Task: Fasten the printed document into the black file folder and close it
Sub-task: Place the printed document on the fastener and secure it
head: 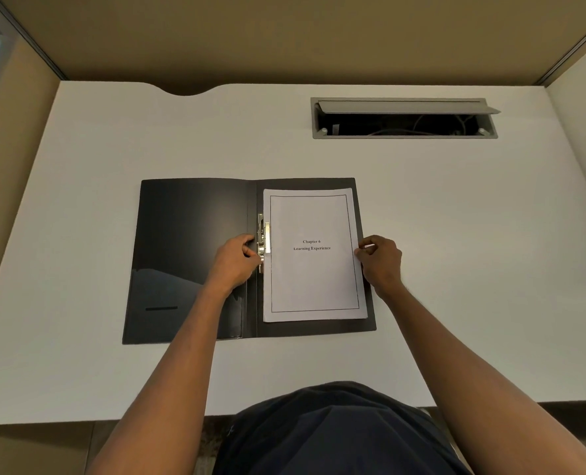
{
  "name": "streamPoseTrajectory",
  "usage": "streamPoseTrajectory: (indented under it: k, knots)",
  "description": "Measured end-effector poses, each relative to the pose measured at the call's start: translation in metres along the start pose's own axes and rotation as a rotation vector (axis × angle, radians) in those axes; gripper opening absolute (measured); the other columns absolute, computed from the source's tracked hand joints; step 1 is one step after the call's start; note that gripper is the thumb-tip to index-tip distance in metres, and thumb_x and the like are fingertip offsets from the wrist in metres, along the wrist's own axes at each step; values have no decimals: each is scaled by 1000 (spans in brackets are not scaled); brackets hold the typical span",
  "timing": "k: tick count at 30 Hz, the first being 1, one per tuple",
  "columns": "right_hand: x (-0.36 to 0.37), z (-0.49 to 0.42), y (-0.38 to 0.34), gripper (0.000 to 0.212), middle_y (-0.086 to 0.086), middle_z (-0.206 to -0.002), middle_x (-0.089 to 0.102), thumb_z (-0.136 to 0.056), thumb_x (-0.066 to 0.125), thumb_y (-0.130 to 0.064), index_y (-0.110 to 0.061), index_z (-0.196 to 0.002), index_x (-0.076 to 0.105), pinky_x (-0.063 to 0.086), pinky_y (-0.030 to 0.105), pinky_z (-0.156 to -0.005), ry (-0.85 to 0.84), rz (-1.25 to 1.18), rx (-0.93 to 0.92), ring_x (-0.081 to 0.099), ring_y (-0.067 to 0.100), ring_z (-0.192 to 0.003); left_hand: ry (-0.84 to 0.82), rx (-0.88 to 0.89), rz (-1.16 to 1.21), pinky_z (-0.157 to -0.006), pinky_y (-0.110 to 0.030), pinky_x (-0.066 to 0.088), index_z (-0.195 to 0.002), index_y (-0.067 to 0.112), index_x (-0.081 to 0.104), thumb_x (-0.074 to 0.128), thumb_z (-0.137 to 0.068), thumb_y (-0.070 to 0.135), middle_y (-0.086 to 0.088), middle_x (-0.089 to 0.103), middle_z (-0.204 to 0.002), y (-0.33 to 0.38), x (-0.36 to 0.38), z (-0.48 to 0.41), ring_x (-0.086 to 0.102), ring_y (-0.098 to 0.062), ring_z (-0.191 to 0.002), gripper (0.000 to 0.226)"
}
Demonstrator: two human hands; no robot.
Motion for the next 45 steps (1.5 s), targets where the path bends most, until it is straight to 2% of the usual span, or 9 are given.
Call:
streamPoseTrajectory:
  k: [9,12,16,20,24,30,34,41,45]
  knots:
    - [3,3,3,16,-3,-81,69,-93,69,-11,-8,-107,78,59,35,-87,45,-39,6,67,18,-78,166,-30,194,-100,-46,58,-130,13,68,54,-106,24,-7,72,-118,12,-11,-26,68,-26,-108,30]
    - [1,3,1,14,-6,-73,69,-92,70,-11,-11,-105,77,56,25,-73,48,-40,4,63,13,-66,179,-49,274,-98,-50,59,-126,14,70,55,-105,22,-7,72,-115,15,-12,-37,69,-28,-106,27]
    - [2,5,-1,13,-2,-73,69,-91,69,-13,-10,-103,75,51,27,-72,46,-41,-4,61,10,-64,237,1,207,-99,-43,59,-128,12,70,55,-105,19,-8,73,-117,28,-16,-51,69,-24,-105,28]
    - [4,7,-5,13,1,-76,69,-91,67,-13,-7,-99,76,48,27,-73,44,-26,-22,62,17,-71,291,122,47,-86,-42,54,-95,6,68,54,-101,13,-20,69,-106,51,-23,-72,62,-30,-93,17]
    - [1,5,-12,20,5,-90,74,-94,62,-14,-5,-106,75,55,33,-83,55,6,-48,68,22,-88,228,167,-21,-100,-43,53,-123,1,68,52,-104,16,-22,64,-124,70,-23,-97,62,-33,-116,29]
    - [-7,-23,-38,32,15,-121,72,-98,54,-9,-1,-124,69,53,38,-102,47,12,-19,67,29,-113,208,199,-45,-82,-23,44,-109,2,78,60,-102,14,-13,75,-111,79,-24,-124,64,-17,-97,22]
    - [1,-27,-47,32,14,-114,74,-94,48,0,0,-114,73,54,31,-86,-22,31,2,68,31,-106,247,177,-25,-78,-23,47,-98,2,80,64,-97,7,-11,78,-103,74,-26,-127,62,-11,-86,17]
    - [6,-23,-48,27,24,-110,72,-93,48,1,9,-108,70,56,47,-94,-24,68,-8,66,41,-105,267,191,-3,-80,-28,56,-96,1,81,65,-94,2,-13,78,-99,71,-23,-125,69,-18,-88,16]
    - [-10,-2,-49,31,13,-121,68,-97,57,-9,-2,-125,66,53,38,-97,33,32,4,66,28,-107,283,281,-200,-86,-42,59,-104,5,79,56,-99,15,-13,74,-110,89,-21,-124,69,-28,-103,26]
Point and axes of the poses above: each hand's wrist, its own z-axis away from the middle knuckle, its own x-axis out of the palm, y = z × x, the point moved 5 cm from there along -z, towards the middle knuckle
